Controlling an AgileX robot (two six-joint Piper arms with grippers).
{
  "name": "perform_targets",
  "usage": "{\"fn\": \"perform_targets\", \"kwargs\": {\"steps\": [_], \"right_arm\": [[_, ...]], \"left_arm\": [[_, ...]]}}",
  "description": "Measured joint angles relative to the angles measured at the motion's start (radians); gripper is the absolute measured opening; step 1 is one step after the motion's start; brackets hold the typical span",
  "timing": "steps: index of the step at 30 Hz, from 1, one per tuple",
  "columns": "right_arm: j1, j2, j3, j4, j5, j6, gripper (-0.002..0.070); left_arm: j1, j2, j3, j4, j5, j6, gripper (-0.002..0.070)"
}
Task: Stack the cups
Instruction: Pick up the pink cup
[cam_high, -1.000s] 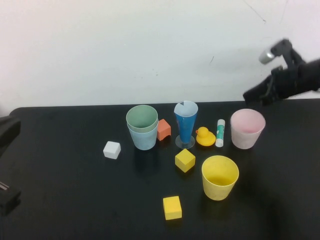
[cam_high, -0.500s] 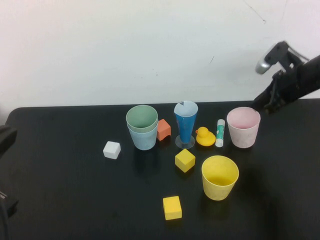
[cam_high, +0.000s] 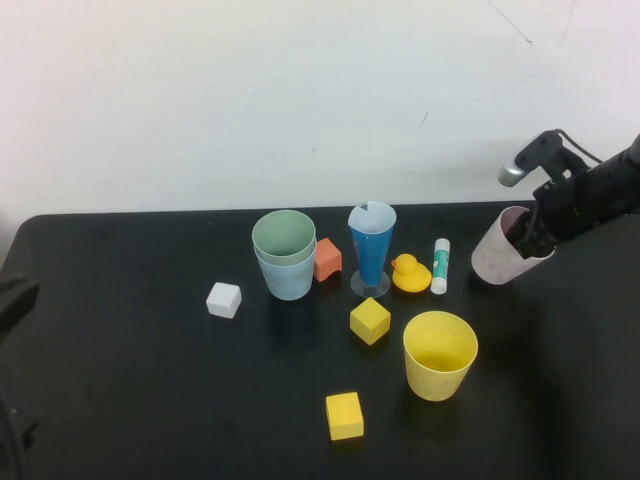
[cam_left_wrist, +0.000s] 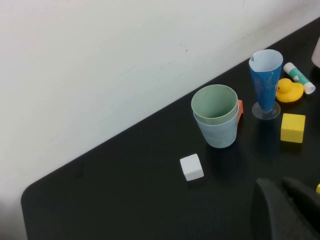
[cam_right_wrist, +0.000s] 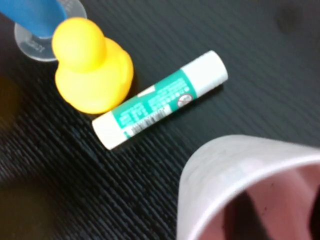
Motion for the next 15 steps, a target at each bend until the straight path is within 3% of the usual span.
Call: {"fn": "perform_targets", "kwargs": {"steps": [4,7,15], "right_arm": [[0.0,0.0,0.0,0.016,0.0,0.0,0.0158],[0.0,0.0,-0.006,0.05,0.03,-0.005,0.0123],[0.0,0.0,-0.102,0.066,0.161,0.018,0.0232]], "left_arm": [[0.0,0.0,0.0,-0.005,0.0,0.0,0.0],[0.0,0.0,0.0,-0.006,0.002,0.0,0.0],[0.0,0.0,0.0,-0.007,0.0,0.0,0.0]]}}
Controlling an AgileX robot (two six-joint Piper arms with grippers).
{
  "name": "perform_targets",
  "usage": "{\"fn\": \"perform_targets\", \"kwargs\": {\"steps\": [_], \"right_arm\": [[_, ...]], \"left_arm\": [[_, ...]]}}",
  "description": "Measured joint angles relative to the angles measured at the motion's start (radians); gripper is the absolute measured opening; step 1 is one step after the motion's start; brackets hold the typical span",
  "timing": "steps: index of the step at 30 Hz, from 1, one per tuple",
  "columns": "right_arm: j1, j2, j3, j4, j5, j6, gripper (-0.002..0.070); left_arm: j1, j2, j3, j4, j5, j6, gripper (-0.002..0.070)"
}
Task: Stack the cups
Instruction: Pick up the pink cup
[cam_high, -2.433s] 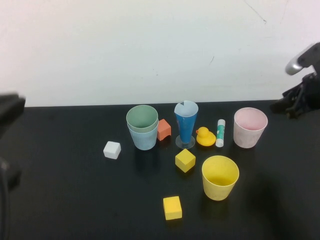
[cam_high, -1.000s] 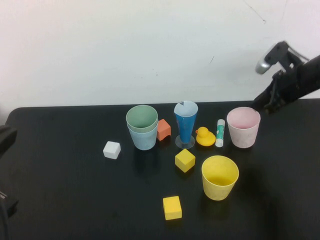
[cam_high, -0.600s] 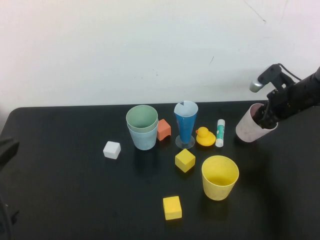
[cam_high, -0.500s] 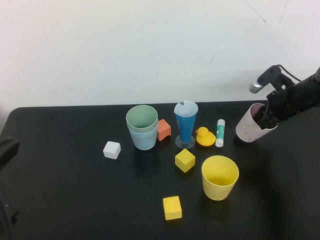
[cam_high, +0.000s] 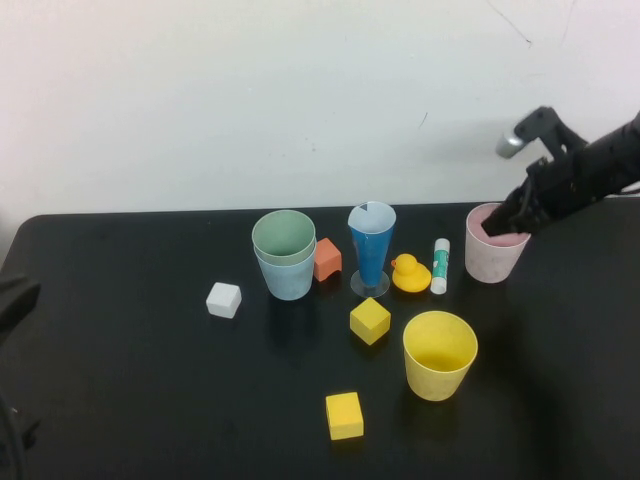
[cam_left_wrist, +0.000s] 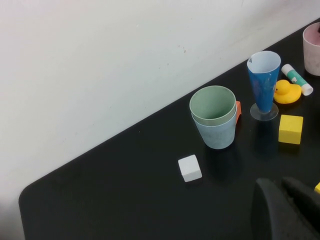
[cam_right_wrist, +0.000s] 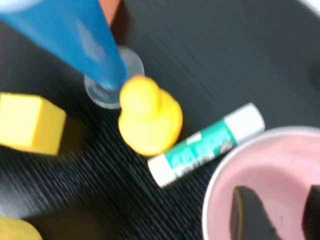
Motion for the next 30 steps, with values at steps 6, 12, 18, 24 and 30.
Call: {"fn": "perform_targets", "kwargs": {"steps": [6,12,18,24,30], "right_arm": [[0.0,0.0,-0.107,-0.024,0.098,0.045,0.0265],[0.002,0.0,-0.201,-0.217,0.137,0.165,0.0363],[0.002,0.031,-0.206,-0.306,0.118,0.247,0.0494],[0.004,0.105,-0.206,-0.286,0.097,0.256,0.0482],[0.004,0.127,-0.22,-0.286,0.132,0.258,0.0143]], "left_arm": [[0.0,0.0,0.0,0.0,0.0,0.0,0.0],[0.0,0.0,0.0,0.0,0.0,0.0,0.0],[0.0,0.0,0.0,0.0,0.0,-0.002,0.0],[0.0,0.0,0.0,0.0,0.0,-0.002,0.0],[0.0,0.0,0.0,0.002,0.005,-0.002,0.0]]}}
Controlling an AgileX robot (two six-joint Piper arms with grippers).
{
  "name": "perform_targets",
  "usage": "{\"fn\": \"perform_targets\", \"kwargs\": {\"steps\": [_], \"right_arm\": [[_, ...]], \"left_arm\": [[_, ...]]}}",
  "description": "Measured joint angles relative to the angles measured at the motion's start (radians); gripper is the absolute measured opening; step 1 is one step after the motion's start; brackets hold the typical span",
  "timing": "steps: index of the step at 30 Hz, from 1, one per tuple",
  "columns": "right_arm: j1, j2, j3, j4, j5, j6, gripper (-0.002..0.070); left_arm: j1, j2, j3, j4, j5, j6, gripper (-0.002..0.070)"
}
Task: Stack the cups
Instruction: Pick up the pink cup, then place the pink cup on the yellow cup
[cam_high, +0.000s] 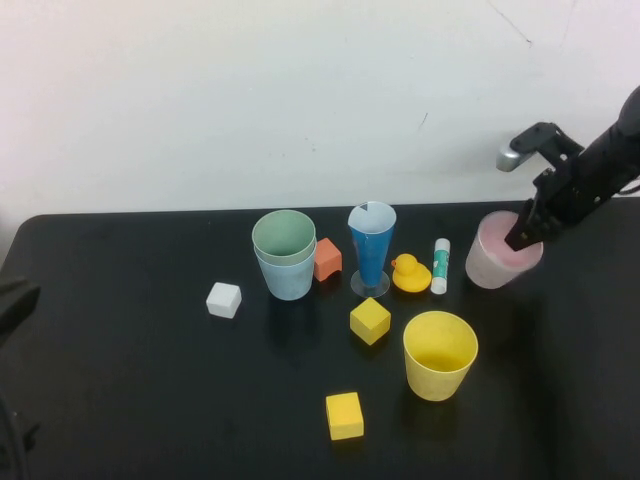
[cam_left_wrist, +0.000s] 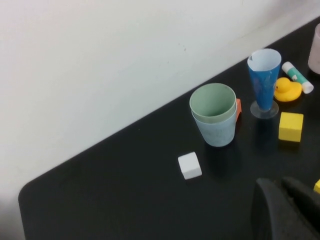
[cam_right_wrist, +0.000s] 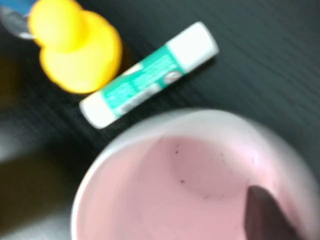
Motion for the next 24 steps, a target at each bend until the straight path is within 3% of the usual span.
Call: {"fn": "perform_targets", "kwargs": {"steps": [2,5,14,19,24], "right_arm": [[0.0,-0.004,-0.027,-0.003,0.053,0.002,0.0067],[0.004,-0.063,-0.033,-0.013,0.104,0.02,0.0026],[0.119,-0.389,0.018,-0.06,0.202,0.07,0.002],[0.225,-0.517,0.225,-0.121,0.181,0.101,0.002],[0.281,-0.553,0.474,-0.134,0.002,0.103,0.002]], "left_arm": [[0.0,0.0,0.0,0.004,0.012,0.0,0.0],[0.0,0.0,0.007,0.026,0.003,-0.018,0.0],[0.0,0.0,0.127,0.086,-0.118,-0.105,0.0],[0.0,-0.025,0.223,0.088,-0.153,-0.128,0.0],[0.0,-0.127,0.258,0.099,-0.188,-0.131,0.0]]}}
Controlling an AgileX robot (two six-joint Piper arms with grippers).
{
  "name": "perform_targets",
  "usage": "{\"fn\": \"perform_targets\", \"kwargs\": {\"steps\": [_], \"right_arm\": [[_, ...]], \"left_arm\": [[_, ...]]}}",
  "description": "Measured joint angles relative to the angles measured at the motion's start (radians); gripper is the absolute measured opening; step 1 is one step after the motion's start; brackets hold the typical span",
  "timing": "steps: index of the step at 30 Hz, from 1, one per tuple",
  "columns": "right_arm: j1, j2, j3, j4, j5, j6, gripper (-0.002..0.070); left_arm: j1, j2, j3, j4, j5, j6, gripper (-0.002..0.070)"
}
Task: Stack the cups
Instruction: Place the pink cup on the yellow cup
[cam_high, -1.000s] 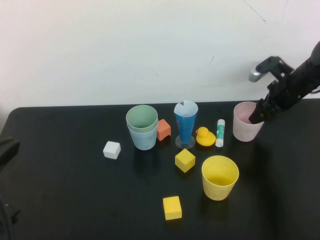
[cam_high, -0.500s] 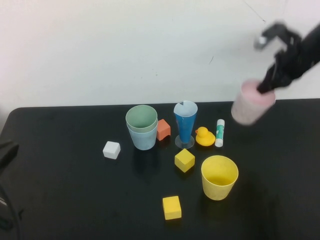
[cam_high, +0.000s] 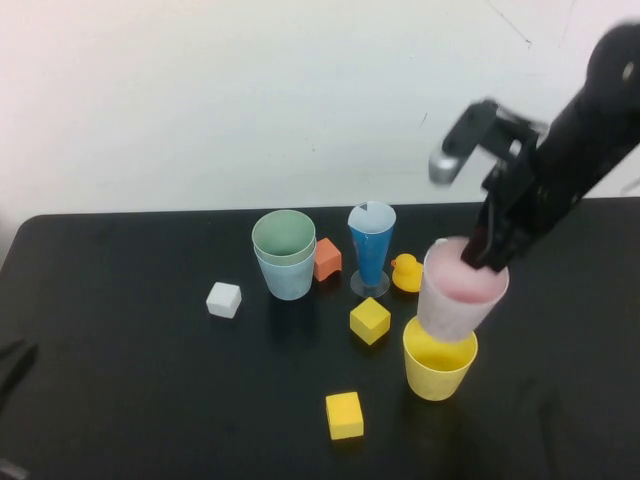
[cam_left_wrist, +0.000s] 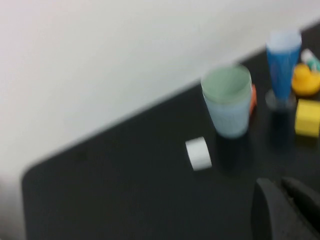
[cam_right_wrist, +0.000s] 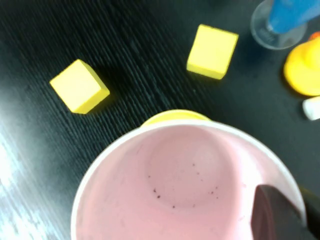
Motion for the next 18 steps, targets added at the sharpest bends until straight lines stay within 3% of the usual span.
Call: {"fn": "perform_targets", "kwargs": {"steps": [11,18], "right_arm": [[0.009,0.043,0.058,0.049,-0.075,-0.031,0.002],[0.01,0.093,0.058,0.05,-0.027,-0.085,0.0035]], "left_arm": [[0.0,-0.262,0.003,0.09,0.126,0.0,0.0],[0.0,-0.302,0.119,0.114,0.049,-0.047,0.0]]}}
